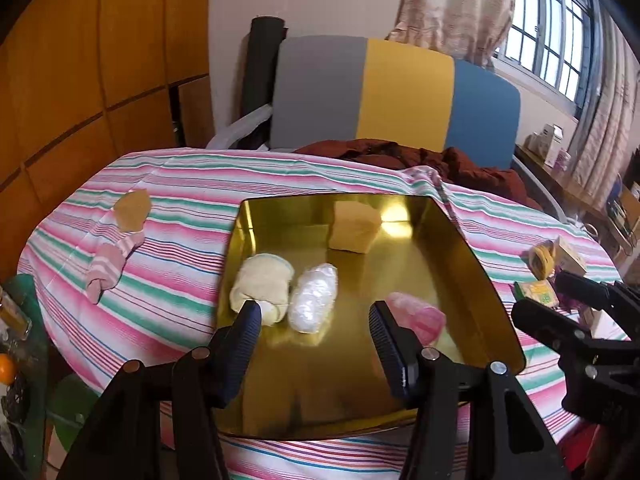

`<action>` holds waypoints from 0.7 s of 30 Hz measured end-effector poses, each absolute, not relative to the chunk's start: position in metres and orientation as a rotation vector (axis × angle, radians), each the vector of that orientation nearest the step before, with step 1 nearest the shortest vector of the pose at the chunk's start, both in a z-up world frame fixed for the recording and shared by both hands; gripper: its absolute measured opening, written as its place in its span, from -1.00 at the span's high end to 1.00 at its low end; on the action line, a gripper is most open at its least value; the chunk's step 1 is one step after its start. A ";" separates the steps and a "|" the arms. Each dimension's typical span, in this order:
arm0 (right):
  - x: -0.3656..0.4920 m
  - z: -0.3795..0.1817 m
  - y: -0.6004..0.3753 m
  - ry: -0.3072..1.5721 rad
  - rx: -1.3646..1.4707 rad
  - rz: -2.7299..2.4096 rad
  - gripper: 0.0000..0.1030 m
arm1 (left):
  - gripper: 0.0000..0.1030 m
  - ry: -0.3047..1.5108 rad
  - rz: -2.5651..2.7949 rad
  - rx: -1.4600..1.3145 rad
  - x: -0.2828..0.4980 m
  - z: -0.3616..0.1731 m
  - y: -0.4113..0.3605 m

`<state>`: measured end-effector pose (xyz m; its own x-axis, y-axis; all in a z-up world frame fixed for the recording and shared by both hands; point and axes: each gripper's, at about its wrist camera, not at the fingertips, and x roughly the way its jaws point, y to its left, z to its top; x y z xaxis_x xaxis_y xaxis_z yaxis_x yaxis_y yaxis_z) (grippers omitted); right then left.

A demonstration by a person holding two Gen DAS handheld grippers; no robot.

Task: Organize objects
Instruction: 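Place sponge block and pink roller into the gold tray, opening both tools, then move both tools back toward the yellow sponge and WEIDAN cracker packet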

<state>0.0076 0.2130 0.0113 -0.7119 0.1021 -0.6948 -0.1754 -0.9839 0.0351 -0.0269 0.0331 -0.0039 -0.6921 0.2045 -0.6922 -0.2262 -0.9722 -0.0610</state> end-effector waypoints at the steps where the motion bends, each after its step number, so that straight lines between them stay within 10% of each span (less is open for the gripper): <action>1: 0.010 0.011 0.216 0.151 -1.111 2.766 -0.54 | -0.11 0.044 2.677 -1.092 -0.026 -0.004 0.036; 21: 0.071 0.008 0.324 0.323 -1.044 2.516 -0.59 | -0.11 0.190 2.351 -0.964 -0.003 0.007 0.125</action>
